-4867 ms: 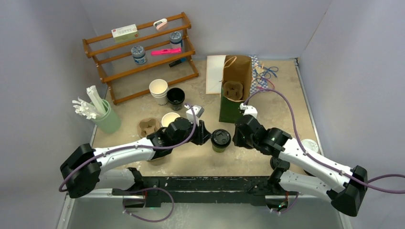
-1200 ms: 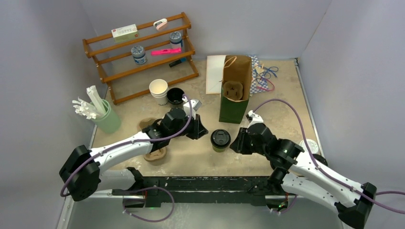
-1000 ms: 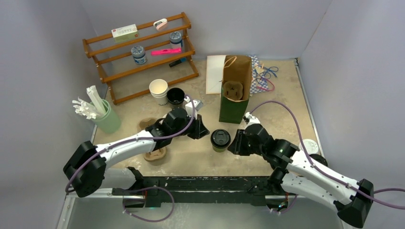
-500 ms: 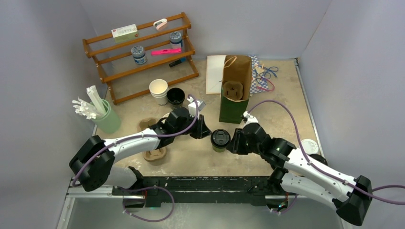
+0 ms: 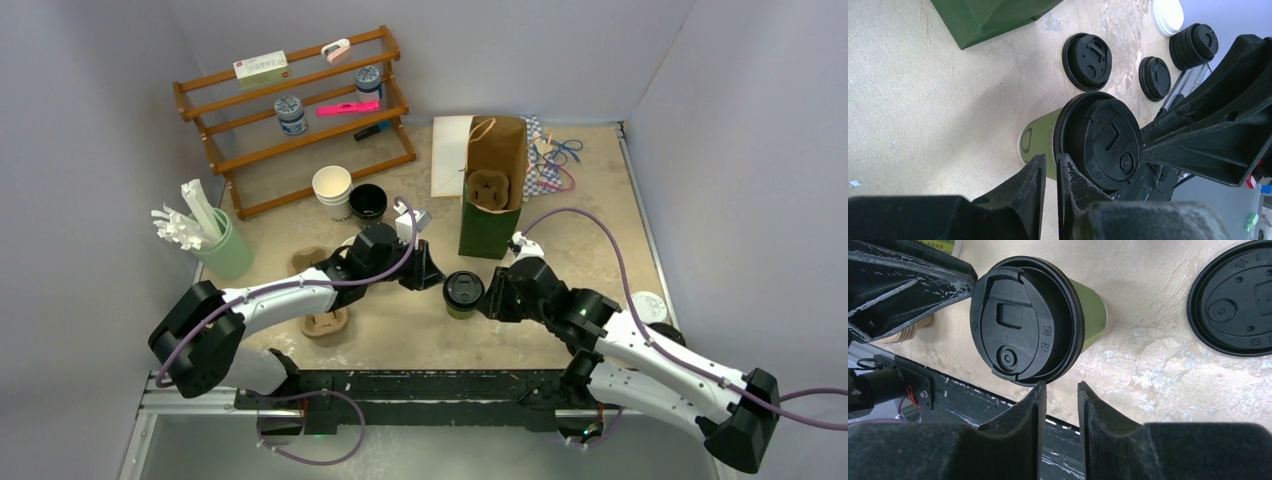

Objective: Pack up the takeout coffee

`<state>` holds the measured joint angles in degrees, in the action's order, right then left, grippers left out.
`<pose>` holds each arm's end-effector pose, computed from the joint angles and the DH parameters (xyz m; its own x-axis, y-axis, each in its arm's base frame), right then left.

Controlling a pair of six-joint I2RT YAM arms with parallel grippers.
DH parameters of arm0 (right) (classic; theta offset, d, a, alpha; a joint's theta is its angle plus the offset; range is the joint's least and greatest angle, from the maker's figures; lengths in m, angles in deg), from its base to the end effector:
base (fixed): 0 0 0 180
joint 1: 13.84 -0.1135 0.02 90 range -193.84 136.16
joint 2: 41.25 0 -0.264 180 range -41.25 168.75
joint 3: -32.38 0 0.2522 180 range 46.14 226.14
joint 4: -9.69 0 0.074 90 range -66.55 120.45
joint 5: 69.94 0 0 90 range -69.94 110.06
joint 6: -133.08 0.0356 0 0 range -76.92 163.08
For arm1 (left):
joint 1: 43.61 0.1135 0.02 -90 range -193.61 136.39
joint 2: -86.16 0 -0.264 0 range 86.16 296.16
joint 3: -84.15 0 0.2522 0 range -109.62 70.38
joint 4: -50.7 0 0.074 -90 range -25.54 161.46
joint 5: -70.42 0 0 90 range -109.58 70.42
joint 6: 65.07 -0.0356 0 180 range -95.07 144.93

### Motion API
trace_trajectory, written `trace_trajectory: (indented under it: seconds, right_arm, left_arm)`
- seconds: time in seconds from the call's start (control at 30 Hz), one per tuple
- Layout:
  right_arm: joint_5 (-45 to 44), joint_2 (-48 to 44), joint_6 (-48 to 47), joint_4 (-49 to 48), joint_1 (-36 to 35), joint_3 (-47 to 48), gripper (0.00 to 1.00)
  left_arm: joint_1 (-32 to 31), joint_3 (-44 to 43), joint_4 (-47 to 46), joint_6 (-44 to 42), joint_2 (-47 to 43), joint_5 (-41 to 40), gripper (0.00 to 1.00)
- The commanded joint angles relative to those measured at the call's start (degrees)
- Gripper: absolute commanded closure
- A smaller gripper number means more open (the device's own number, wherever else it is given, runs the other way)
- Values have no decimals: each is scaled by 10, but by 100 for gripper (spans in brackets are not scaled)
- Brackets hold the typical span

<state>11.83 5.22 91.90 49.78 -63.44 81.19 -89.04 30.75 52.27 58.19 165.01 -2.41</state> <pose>0.1183 0.1311 0.2483 -0.7733 0.2407 -0.5866 -0.1493 0.8300 0.5374 0.1981 -0.2160 0.2151 -0.7411 0.0056 -0.6714 0.5486 0.5815 -0.6007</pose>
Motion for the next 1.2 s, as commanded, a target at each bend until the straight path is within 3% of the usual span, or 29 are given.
trace_trajectory:
  seconds: [0.0, 0.43, 1.17]
  right_arm:
    - [-34, -10, -4, 18, -2, 33, 69]
    - [-27, 20, -11, -7, -1, 20, 71]
    - [-15, 28, 16, 2, 0, -58, 74]
  left_arm:
    - [4, -22, 8, -20, -17, -1, 83]
    - [6, -27, -18, -15, 13, 26, 83]
    - [5, -19, 69, -64, 29, -3, 84]
